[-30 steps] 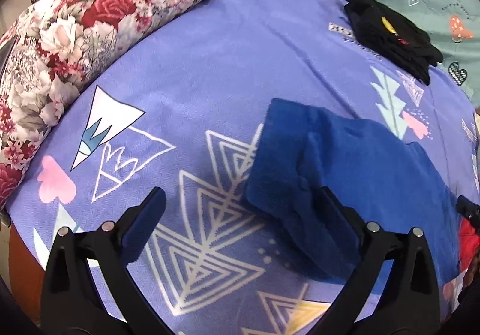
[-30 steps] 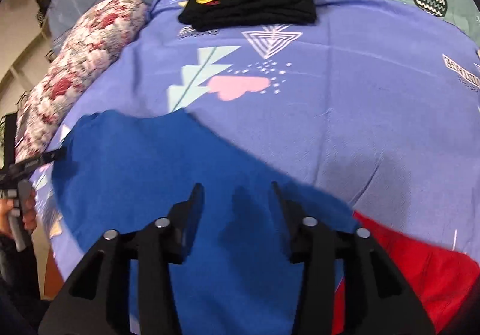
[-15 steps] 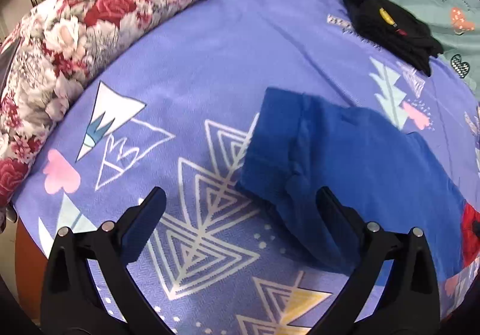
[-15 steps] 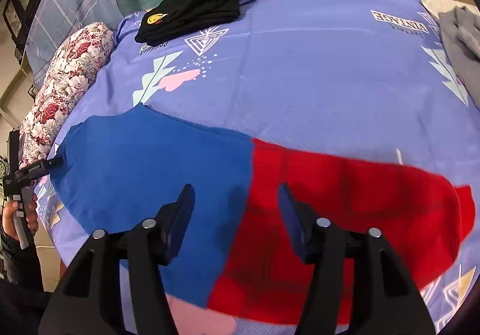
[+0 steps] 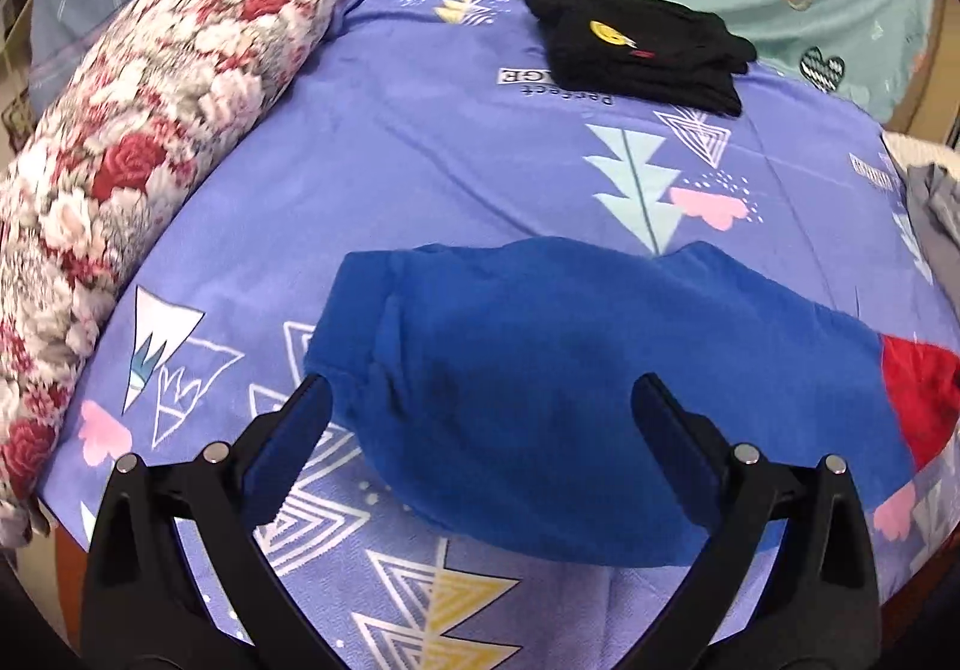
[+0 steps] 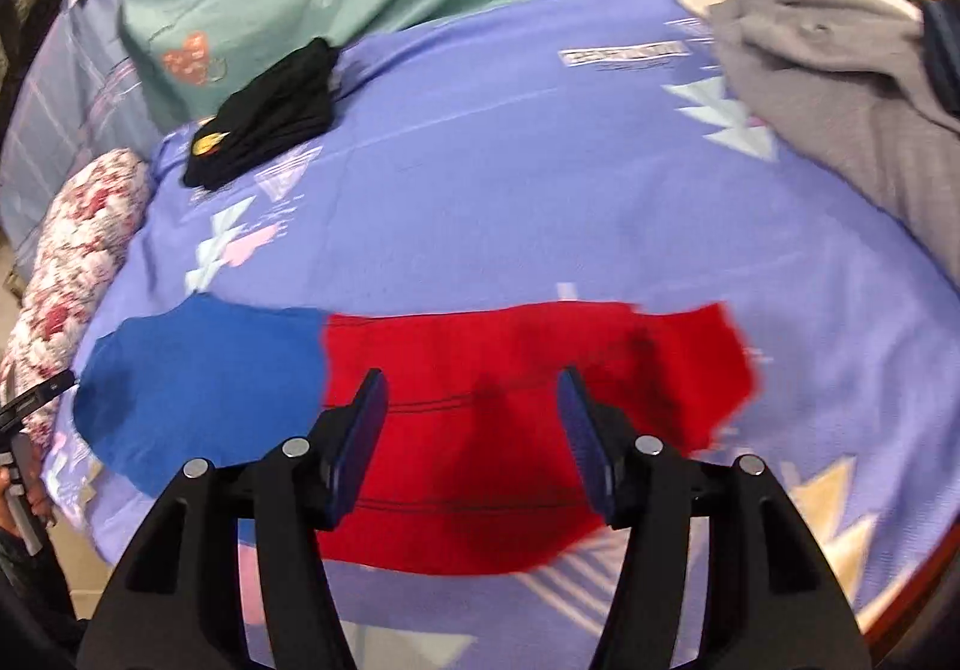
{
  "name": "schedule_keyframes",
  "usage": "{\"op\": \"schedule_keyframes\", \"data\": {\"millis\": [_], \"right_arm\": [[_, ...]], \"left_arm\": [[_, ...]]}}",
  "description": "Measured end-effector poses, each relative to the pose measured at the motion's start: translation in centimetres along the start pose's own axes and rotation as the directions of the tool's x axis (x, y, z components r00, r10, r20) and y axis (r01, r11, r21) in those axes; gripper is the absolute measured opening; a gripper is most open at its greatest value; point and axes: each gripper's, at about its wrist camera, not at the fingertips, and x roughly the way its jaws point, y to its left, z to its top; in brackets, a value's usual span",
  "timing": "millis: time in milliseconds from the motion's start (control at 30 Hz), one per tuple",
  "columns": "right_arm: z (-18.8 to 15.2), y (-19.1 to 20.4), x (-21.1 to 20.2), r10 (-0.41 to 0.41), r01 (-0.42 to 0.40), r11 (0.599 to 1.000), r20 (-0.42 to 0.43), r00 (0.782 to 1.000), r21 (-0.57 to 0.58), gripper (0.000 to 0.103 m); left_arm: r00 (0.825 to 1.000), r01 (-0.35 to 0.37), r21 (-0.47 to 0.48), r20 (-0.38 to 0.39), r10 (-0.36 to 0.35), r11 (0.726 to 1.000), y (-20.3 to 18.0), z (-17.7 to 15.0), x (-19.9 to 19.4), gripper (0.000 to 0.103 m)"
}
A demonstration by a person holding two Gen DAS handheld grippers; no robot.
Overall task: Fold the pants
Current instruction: 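Grasp the red leg with the right gripper and lift it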
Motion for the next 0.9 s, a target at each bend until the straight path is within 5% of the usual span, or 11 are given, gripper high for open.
{"op": "schedule_keyframes", "data": {"millis": [133, 333, 633, 800, 867, 900], "right_arm": [[-1.3, -4.4, -1.5, -0.078, 0.073, 0.982, 0.024, 0.997, 0.176, 0.072], [-3.0, -6.5, -0.8, -0.01, 0.018, 0.972, -0.036, 0.999, 0.236, 0.075], [-2.9, -5.6, 1.2, 0.102, -0.076, 0.955, -0.078, 0.992, 0.285, 0.075], [-2.3, -5.1, 2.3, 0.12, -0.096, 0.945, -0.059, 0.991, 0.311, 0.075], [-1.9, -4.9, 2.8, 0.091, -0.07, 0.948, -0.055, 0.994, 0.31, 0.068], [-1.8, -4.8, 3.0, 0.063, -0.041, 0.949, -0.061, 0.996, 0.312, 0.053]], "left_arm": [[0.999, -0.011, 0.024, -0.037, 0.012, 1.0, -1.1, -0.4, 1.6, 0.101], [0.984, -0.056, 0.058, -0.164, 0.065, 0.997, -2.3, -1.6, 5.1, 0.101], [0.994, 0.072, 0.079, -0.09, -0.065, 0.994, -3.7, -0.8, 1.6, 0.101], [0.973, 0.072, 0.064, -0.223, -0.056, 0.995, -4.3, -2.0, 5.7, 0.101], [0.973, 0.07, 0.049, -0.224, -0.057, 0.996, -4.2, -2.3, 6.5, 0.101], [0.977, 0.068, 0.047, -0.206, -0.057, 0.997, -4.2, -2.4, 6.4, 0.101]]}}
